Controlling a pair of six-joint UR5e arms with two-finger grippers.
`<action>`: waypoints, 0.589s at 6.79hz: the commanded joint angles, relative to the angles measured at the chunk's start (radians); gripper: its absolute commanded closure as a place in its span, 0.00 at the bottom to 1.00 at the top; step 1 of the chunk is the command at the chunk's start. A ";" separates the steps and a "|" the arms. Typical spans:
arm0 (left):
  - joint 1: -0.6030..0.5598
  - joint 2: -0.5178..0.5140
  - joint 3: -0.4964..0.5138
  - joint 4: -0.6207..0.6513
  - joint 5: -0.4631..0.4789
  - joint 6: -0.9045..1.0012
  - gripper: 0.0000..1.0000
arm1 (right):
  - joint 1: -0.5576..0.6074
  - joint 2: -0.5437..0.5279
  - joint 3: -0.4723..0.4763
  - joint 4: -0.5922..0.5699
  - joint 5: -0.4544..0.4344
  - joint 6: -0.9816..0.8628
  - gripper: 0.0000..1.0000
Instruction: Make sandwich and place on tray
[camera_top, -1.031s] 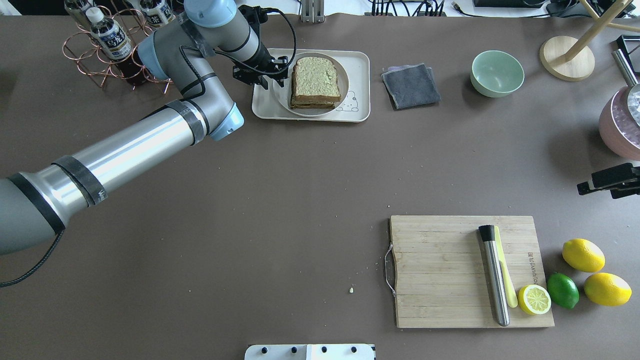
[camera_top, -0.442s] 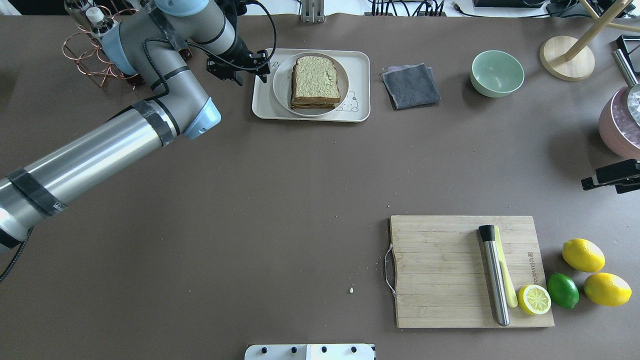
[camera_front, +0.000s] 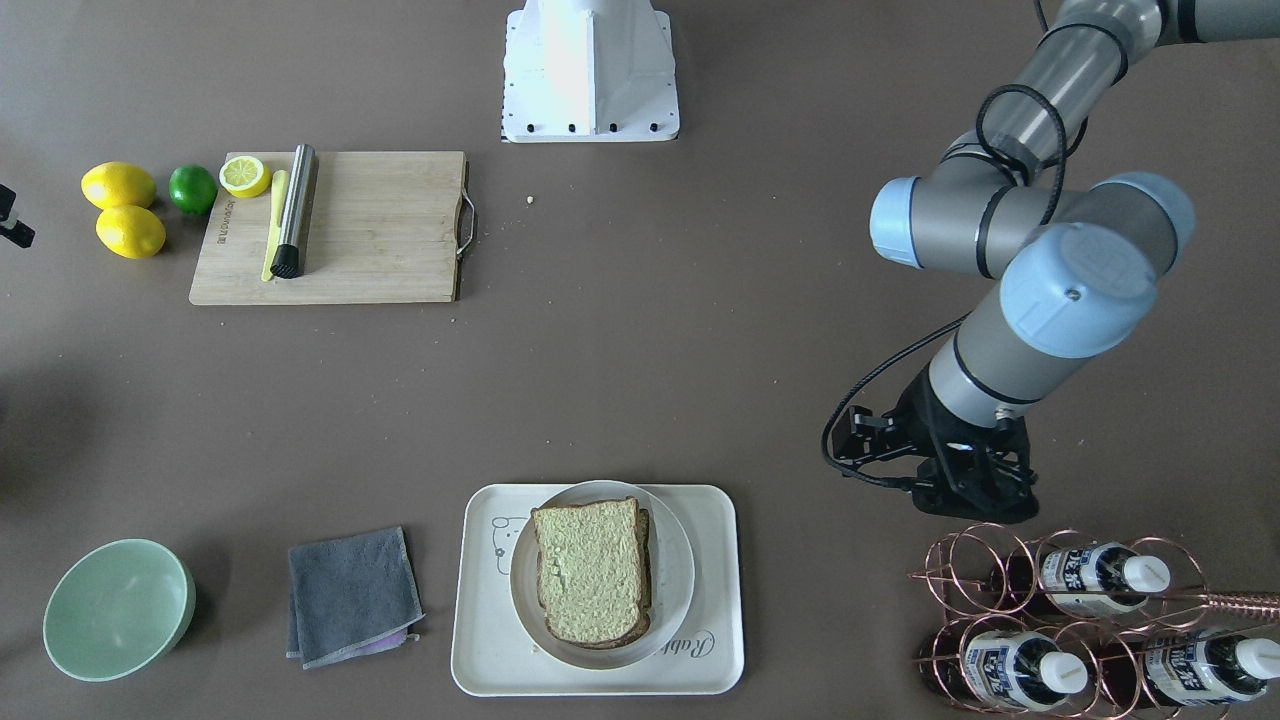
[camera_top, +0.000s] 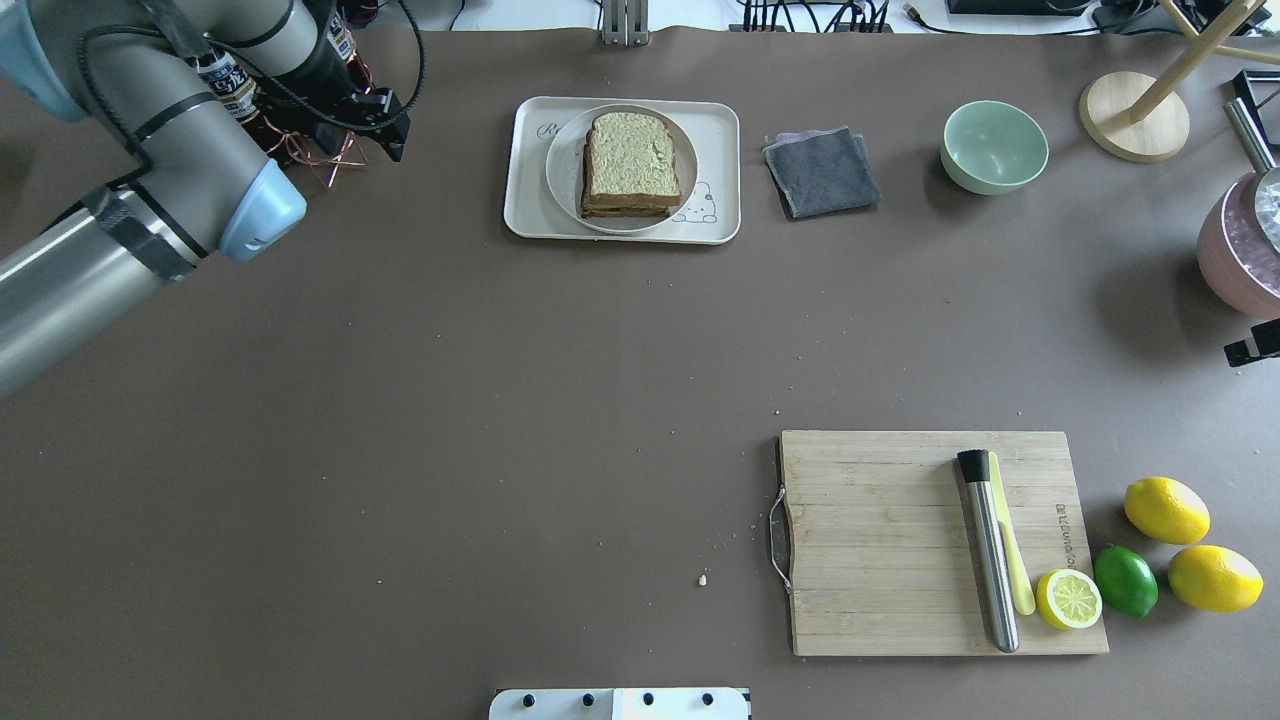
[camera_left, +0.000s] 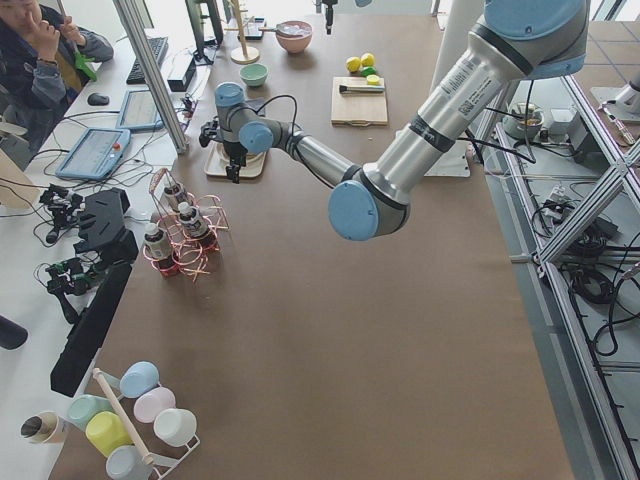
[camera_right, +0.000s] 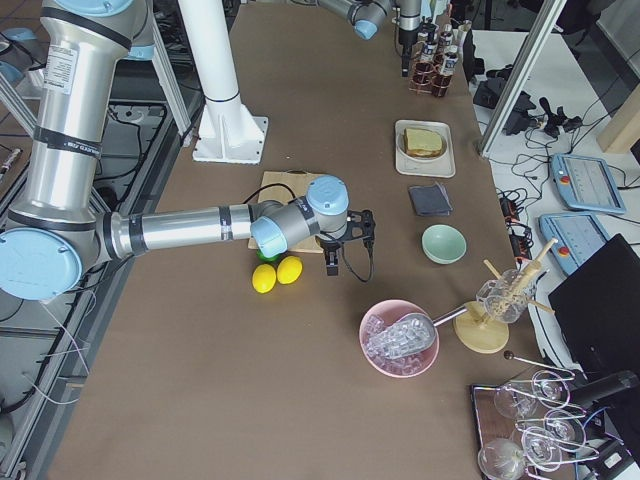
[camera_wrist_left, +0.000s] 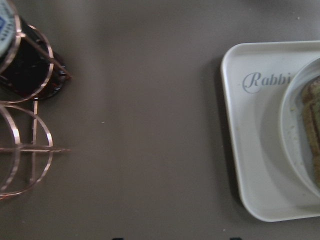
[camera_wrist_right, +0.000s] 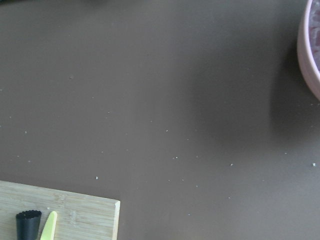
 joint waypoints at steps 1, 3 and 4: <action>-0.147 0.218 -0.228 0.206 -0.050 0.387 0.04 | 0.147 0.063 -0.007 -0.320 -0.065 -0.346 0.00; -0.371 0.419 -0.361 0.377 -0.054 0.794 0.03 | 0.282 0.224 -0.109 -0.603 -0.131 -0.643 0.00; -0.481 0.501 -0.355 0.376 -0.056 0.928 0.03 | 0.308 0.227 -0.149 -0.606 -0.135 -0.659 0.00</action>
